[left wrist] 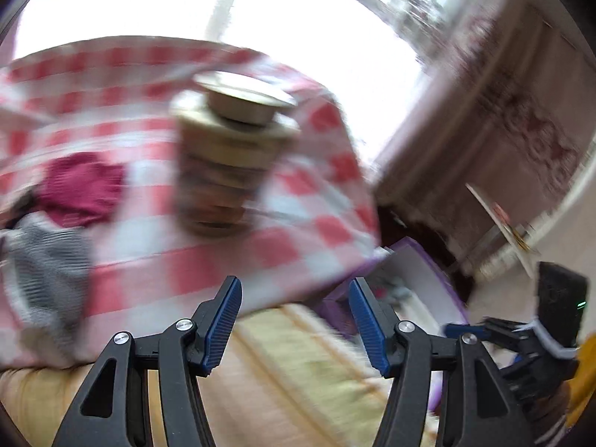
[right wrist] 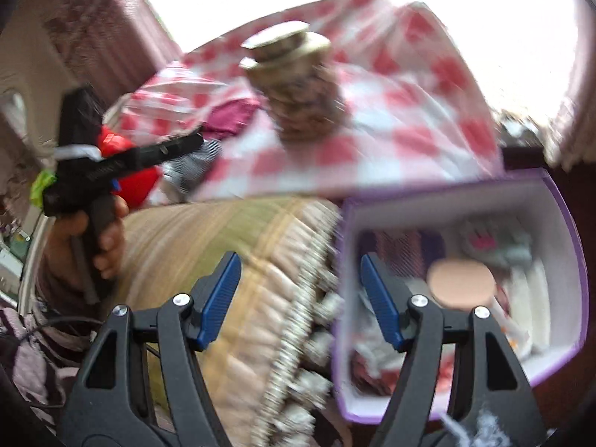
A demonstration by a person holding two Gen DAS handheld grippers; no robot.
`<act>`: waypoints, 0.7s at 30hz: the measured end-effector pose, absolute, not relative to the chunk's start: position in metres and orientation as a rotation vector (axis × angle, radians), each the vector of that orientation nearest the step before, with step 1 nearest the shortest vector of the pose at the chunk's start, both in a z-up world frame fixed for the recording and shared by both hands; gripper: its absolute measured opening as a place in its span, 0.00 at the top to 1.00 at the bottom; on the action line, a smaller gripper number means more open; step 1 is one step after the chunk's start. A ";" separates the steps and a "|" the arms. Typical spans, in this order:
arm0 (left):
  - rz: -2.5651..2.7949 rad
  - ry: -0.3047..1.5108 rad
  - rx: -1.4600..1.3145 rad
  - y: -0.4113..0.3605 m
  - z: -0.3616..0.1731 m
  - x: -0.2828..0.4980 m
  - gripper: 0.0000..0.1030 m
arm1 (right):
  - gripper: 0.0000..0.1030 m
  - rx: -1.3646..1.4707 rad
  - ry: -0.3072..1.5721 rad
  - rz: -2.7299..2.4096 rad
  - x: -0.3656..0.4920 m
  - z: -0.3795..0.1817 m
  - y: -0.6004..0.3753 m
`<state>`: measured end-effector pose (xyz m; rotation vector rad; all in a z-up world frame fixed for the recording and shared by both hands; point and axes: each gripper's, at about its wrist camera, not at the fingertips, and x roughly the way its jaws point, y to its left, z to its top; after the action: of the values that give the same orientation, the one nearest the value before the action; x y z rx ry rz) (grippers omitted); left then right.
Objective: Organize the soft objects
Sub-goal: 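Reach both tools back to the table toward the remaining items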
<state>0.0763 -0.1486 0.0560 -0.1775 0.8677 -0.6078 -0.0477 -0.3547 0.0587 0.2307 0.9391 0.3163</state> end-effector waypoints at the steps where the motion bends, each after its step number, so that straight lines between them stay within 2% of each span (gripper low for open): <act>1: -0.563 0.853 -0.185 -0.131 0.057 0.076 0.41 | 0.32 0.221 0.934 0.328 -0.044 0.061 -0.349; 10: -0.304 0.773 -0.248 -0.012 0.059 0.070 0.41 | 0.32 0.124 0.940 0.437 0.004 0.072 -0.277; 21: -0.148 0.780 -0.311 0.058 0.048 0.094 0.43 | 0.32 0.035 0.996 0.519 0.061 0.063 -0.209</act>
<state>0.0937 0.0581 0.0483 -0.3106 0.7797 -0.1483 0.0613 -0.2087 0.0633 0.0353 0.9961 0.5192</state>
